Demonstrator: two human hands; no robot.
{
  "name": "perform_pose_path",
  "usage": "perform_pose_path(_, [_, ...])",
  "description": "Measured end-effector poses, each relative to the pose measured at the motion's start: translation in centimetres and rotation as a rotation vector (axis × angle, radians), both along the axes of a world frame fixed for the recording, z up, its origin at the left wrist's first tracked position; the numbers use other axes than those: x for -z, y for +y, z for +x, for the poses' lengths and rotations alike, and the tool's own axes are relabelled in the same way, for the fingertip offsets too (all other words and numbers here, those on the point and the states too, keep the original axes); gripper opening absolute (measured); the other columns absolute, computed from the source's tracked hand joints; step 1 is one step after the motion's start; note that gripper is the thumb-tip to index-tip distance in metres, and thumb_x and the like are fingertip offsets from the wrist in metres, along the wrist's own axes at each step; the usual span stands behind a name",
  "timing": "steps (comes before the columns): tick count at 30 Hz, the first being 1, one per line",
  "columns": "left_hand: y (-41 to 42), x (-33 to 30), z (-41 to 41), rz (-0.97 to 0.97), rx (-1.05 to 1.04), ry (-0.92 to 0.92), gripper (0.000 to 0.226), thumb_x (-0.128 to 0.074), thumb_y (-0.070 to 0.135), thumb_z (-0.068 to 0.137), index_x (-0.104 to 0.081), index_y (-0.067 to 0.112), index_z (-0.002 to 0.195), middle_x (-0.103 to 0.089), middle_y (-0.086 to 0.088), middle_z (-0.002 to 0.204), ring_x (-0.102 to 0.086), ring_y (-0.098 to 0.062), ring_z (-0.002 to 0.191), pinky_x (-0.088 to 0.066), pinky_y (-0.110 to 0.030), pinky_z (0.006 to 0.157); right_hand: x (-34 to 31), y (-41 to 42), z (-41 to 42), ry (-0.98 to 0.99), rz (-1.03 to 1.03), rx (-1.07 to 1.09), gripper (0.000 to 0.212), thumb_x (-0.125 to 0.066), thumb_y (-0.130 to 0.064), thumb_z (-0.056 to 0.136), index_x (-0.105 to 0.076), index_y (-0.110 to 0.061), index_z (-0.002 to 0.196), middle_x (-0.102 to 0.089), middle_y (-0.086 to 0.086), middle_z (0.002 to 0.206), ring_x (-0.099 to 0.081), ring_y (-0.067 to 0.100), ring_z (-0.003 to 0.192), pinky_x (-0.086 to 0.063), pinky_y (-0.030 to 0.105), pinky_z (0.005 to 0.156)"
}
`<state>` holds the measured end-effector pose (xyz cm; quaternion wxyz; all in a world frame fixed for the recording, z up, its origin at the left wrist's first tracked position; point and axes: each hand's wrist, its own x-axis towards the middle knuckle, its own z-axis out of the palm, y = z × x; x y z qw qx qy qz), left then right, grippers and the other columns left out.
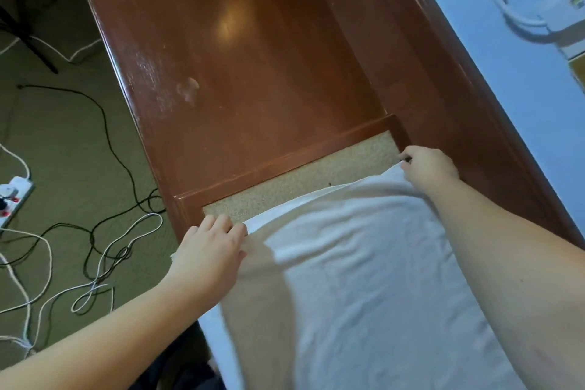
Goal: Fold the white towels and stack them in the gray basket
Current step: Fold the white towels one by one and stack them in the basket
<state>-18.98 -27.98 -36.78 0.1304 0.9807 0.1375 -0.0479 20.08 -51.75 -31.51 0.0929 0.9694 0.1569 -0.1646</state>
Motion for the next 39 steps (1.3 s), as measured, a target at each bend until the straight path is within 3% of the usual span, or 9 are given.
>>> perform_pose_path(7, [0.0, -0.3, 0.2, 0.013, -0.003, 0.040, 0.040, -0.097, 0.033, 0.059, -0.068, 0.019, 0.084, -0.059, -0.001, 0.080, -0.059, -0.029, 0.072, -0.035, -0.034, 0.054, 0.0, -0.1, 1.3, 0.057, -0.108, -0.031, 0.010, -0.053, -0.025, 0.102, -0.055, -0.027, 0.092, -0.066, 0.006, 0.092, -0.061, 0.030, 0.084, -0.055, 0.041, 0.077])
perform_pose_path(13, [-0.2, -0.7, 0.1, -0.029, -0.143, 0.003, 0.026, -0.089, 0.035, 0.073, -0.067, 0.024, 0.081, -0.061, 0.003, 0.079, -0.057, -0.029, 0.075, -0.036, -0.035, 0.059, -0.4, 0.3, 1.9, -0.095, -0.151, -0.087, 0.022, -0.045, 0.003, 0.093, -0.047, -0.006, 0.113, -0.065, 0.026, 0.106, -0.064, 0.047, 0.096, -0.055, 0.048, 0.077])
perform_pose_path(17, [0.0, -1.0, -0.1, -0.044, -0.243, -0.010, 0.018, -0.080, 0.033, 0.083, -0.064, 0.026, 0.079, -0.061, 0.005, 0.079, -0.052, -0.030, 0.076, -0.036, -0.035, 0.061, 0.5, -0.6, 0.0, -0.150, 0.054, 0.053, 0.024, -0.049, -0.002, 0.096, -0.047, -0.010, 0.119, -0.064, 0.028, 0.109, -0.063, 0.048, 0.100, -0.051, 0.045, 0.079])
perform_pose_path(20, [0.3, -1.0, -0.2, -0.045, -0.280, 0.025, 0.016, -0.077, 0.032, 0.086, -0.063, 0.027, 0.080, -0.062, 0.006, 0.079, -0.051, -0.029, 0.078, -0.036, -0.036, 0.063, 1.6, -1.6, -1.9, -0.172, 0.255, 0.148, 0.033, -0.048, -0.011, 0.101, -0.047, -0.013, 0.134, -0.058, 0.023, 0.130, -0.058, 0.046, 0.115, -0.046, 0.045, 0.086])
perform_pose_path(23, [0.4, -1.3, 0.1, -0.044, -0.313, 0.083, 0.010, -0.068, 0.035, 0.092, -0.065, 0.028, 0.085, -0.064, 0.007, 0.085, -0.051, -0.028, 0.085, -0.037, -0.037, 0.068, 3.2, -2.7, -3.5, 0.017, 0.279, 0.059, 0.048, -0.045, -0.024, 0.107, -0.040, -0.011, 0.154, -0.035, 0.012, 0.164, -0.029, 0.031, 0.152, -0.028, 0.041, 0.120])
perform_pose_path(25, [0.3, -1.6, 0.5, -0.041, -0.353, 0.128, 0.009, -0.060, 0.035, 0.095, -0.065, 0.029, 0.090, -0.066, 0.006, 0.092, -0.050, -0.028, 0.091, -0.037, -0.038, 0.071, 3.7, -3.4, -5.1, 0.046, 0.368, 0.021, 0.053, -0.044, -0.027, 0.109, -0.034, -0.011, 0.159, -0.021, 0.005, 0.171, -0.011, 0.020, 0.159, -0.012, 0.033, 0.127])
perform_pose_path(29, [-0.3, -2.6, 0.6, -0.058, -0.412, 0.155, 0.015, -0.054, 0.027, 0.098, -0.062, 0.026, 0.111, -0.062, -0.003, 0.108, -0.047, -0.032, 0.100, -0.037, -0.041, 0.076, 3.7, -5.3, -12.2, -0.081, 0.661, 0.234, 0.048, -0.048, -0.028, 0.107, -0.043, -0.016, 0.154, -0.024, -0.002, 0.170, -0.014, 0.014, 0.158, -0.027, 0.037, 0.124])
perform_pose_path(35, [-5.2, -4.6, 0.6, -0.013, -0.088, 0.124, 0.038, -0.066, 0.015, 0.091, -0.063, 0.022, 0.128, -0.057, -0.012, 0.127, -0.042, -0.036, 0.114, -0.047, -0.051, 0.084, 6.2, -14.2, -28.1, -0.267, 0.697, 0.451, 0.041, -0.060, -0.018, 0.090, -0.066, -0.011, 0.130, -0.055, 0.012, 0.147, -0.051, 0.031, 0.137, -0.049, 0.048, 0.106])
perform_pose_path(39, [-13.0, -4.9, -0.2, -0.058, 0.314, 0.188, 0.049, -0.068, 0.044, 0.093, -0.057, 0.031, 0.139, -0.050, -0.001, 0.148, -0.045, -0.032, 0.132, -0.050, -0.052, 0.098, 5.1, -23.7, -36.2, -0.393, 0.551, 0.679, 0.037, -0.054, -0.026, 0.088, -0.072, -0.010, 0.117, -0.067, 0.013, 0.128, -0.062, 0.035, 0.122, -0.052, 0.047, 0.099])
